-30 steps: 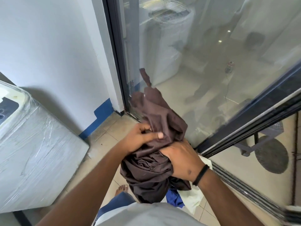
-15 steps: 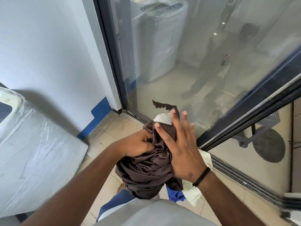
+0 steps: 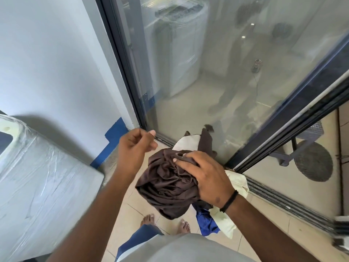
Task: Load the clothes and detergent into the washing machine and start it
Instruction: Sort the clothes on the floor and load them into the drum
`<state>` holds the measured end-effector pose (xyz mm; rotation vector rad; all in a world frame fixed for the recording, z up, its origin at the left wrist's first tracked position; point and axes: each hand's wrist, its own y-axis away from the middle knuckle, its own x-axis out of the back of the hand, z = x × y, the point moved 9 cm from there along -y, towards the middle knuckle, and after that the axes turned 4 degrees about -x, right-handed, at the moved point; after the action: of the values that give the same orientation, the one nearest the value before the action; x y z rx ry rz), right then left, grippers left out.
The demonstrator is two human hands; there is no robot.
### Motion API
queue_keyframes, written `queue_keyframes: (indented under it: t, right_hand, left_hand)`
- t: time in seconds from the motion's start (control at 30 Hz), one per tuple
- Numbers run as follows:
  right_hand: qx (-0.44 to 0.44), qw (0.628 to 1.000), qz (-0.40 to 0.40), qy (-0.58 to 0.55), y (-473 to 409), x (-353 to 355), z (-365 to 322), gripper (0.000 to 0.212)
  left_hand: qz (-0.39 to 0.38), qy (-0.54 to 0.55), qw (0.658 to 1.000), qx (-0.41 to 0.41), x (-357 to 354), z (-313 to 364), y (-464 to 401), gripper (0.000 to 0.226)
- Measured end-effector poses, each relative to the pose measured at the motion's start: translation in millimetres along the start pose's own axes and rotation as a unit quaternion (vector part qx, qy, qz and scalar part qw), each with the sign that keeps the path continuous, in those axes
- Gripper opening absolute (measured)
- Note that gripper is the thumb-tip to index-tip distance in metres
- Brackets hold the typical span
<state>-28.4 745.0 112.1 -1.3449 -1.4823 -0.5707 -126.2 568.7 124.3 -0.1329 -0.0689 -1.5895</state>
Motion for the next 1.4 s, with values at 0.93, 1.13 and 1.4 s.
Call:
queue_keyframes:
  t: [0.93,1.13,1.4]
  right_hand:
    - [-0.007,1.000,-0.026,-0.015,-2,10,12,0.054]
    - [-0.099,0.987,-0.014,-0.127,-27,13,39,0.103]
    - [-0.112,0.983,-0.001,-0.144,-87,-5,11,0.122]
  left_hand:
    - [-0.211,-0.037,0.975,0.057,-67,-56,0,0.029]
    - [-0.365,-0.281,0.887,-0.039,-73,-30,39,0.150]
    - [-0.148,-0.439,0.877,-0.130,-17,-7,12,0.114]
